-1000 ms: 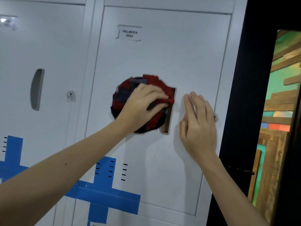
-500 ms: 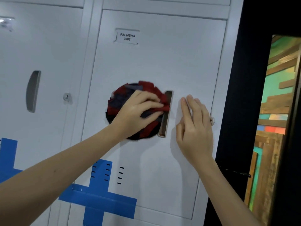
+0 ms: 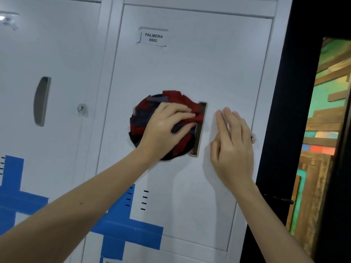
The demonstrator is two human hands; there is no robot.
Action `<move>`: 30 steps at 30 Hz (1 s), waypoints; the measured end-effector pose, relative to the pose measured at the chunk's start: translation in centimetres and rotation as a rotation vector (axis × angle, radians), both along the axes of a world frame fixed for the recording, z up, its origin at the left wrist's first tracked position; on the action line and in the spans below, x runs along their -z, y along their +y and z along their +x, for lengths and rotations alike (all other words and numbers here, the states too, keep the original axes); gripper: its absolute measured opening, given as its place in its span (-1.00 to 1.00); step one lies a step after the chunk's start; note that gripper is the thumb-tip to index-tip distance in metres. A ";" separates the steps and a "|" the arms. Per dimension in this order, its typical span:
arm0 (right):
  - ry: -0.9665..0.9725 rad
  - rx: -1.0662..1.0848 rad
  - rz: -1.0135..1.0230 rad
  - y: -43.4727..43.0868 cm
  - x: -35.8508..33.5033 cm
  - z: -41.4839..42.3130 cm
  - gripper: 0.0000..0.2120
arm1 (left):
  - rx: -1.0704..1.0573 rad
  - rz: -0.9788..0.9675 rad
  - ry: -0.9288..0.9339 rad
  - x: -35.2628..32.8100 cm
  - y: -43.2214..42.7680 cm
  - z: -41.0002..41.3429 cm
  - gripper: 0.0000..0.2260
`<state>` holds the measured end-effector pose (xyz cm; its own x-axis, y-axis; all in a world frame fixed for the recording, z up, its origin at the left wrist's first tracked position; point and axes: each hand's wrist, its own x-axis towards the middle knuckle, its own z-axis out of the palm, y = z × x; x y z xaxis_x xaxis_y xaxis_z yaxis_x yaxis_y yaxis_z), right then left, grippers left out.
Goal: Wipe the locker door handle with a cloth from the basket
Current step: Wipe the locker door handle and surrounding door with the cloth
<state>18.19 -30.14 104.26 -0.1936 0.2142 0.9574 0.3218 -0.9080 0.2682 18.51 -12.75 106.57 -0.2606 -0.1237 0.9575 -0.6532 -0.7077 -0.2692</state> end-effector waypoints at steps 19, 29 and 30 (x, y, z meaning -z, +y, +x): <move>0.412 -0.505 -0.005 -1.8 1.0 -4.0 -0.64 | 0.323 -0.471 0.631 4.4 -3.4 -4.9 -0.87; 0.560 -0.498 0.022 -1.9 0.8 -6.5 -0.65 | 0.474 -0.426 0.777 2.7 -2.7 -4.8 -0.87; 0.490 -0.418 0.007 -1.8 0.3 -6.1 -0.71 | 0.425 -0.365 0.720 2.9 -2.2 -4.6 -0.91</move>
<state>12.09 -31.89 103.93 0.2010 0.2086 0.9571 0.7322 -0.6810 -0.0054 13.90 -14.95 103.65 0.4606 0.1890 0.8672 -0.8020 -0.3300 0.4979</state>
